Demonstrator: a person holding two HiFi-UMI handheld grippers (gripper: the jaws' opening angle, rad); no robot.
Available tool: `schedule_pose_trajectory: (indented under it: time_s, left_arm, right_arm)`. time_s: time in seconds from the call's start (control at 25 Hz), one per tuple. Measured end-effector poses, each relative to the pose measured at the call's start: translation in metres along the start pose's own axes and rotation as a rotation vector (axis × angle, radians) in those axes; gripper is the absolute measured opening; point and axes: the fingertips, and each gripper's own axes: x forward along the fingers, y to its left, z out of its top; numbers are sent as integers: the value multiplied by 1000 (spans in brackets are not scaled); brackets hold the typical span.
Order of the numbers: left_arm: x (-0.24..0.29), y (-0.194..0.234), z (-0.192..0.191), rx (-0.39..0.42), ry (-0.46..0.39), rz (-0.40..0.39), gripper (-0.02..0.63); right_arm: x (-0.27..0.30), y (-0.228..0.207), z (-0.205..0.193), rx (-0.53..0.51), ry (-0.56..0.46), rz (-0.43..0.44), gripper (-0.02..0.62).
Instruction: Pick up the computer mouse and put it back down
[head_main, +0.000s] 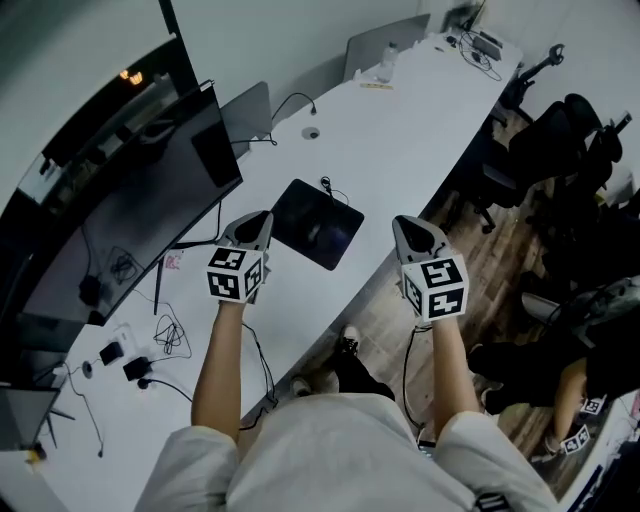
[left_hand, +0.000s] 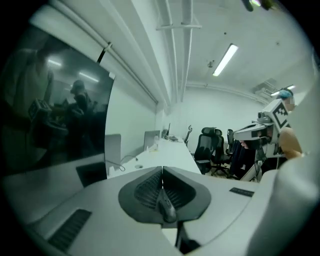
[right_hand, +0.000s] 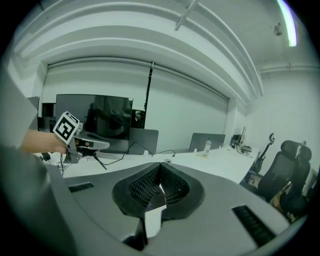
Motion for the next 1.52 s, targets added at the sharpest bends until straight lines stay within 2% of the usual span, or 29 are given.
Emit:
schedule_pose_trajectory:
  time_s: [0.12,0.32,0.64,0.92,1.52]
  left_arm:
    - [-49,-12,38,99,-69,3,18]
    - [-120,-41,88,196,-179,-8,18]
    - [-198,-83,135,291,-309,-25,18]
    - [-235,-95,143,311,-345,-20,18]
    - [-261,-97,133,306,-340,-14,18]
  right_arm:
    - [-33,16,27,-31,-49,-33,15]
    - [-84,47,61,-63,-116,-57,15]
    - [-145,91,104,-116,-209,-59,15]
    - [-169,119,122,-153,-258,-50,14]
    - [-179,140,110,-156,-237,-35,14]
